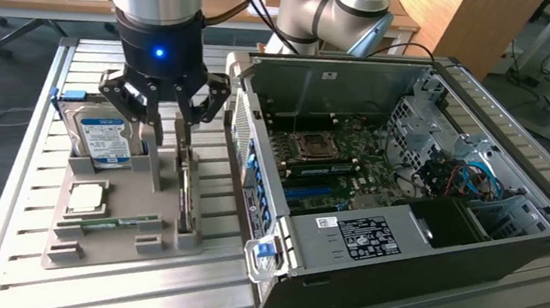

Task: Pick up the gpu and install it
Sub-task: 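Pick up the gpu and move the gpu toward the slot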

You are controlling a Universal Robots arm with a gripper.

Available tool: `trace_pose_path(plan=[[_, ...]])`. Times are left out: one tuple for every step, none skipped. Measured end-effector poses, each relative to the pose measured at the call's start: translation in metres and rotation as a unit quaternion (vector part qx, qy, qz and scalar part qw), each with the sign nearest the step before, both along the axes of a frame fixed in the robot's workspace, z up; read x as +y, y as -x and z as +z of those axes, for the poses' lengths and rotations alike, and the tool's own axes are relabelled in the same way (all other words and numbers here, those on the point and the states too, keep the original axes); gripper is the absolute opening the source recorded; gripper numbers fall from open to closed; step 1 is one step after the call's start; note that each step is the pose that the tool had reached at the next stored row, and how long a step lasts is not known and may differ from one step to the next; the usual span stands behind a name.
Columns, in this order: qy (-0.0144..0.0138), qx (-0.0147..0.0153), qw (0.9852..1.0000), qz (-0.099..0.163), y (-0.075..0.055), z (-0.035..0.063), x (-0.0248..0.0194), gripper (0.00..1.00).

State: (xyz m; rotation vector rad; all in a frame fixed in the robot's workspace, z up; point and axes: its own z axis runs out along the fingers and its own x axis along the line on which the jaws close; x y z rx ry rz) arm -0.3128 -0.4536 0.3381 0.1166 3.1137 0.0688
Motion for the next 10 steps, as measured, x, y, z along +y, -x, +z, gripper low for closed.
trace_pose_path(plan=[[0.0, 0.0, 1.0, 0.0, 0.0, -0.001, 0.0, 0.42], [0.0, 0.0, 1.0, 0.0, 0.0, -0.002, 0.0, 0.42], [0.0, 0.0, 1.0, 0.0, 0.0, -0.0029, 0.0, 0.42], [0.0, 0.0, 1.0, 0.0, 0.0, -0.0038, 0.0, 0.42], [0.0, 0.0, 1.0, 0.0, 0.0, -0.0046, 0.0, 0.42], [0.0001, 0.0001, 1.0, 0.0, 0.0, -0.005, 0.0, 0.42], [0.0001, 0.0001, 1.0, 0.0, 0.0, -0.0051, 0.0, 0.42], [0.0001, 0.0001, 1.0, 0.0, 0.0, -0.0051, 0.0, 0.42], [0.0001, 0.0001, 1.0, 0.0, 0.0, -0.0051, 0.0, 0.42], [0.0, 0.0001, 1.0, 0.0, 0.0, -0.0052, 0.0, 0.42]])
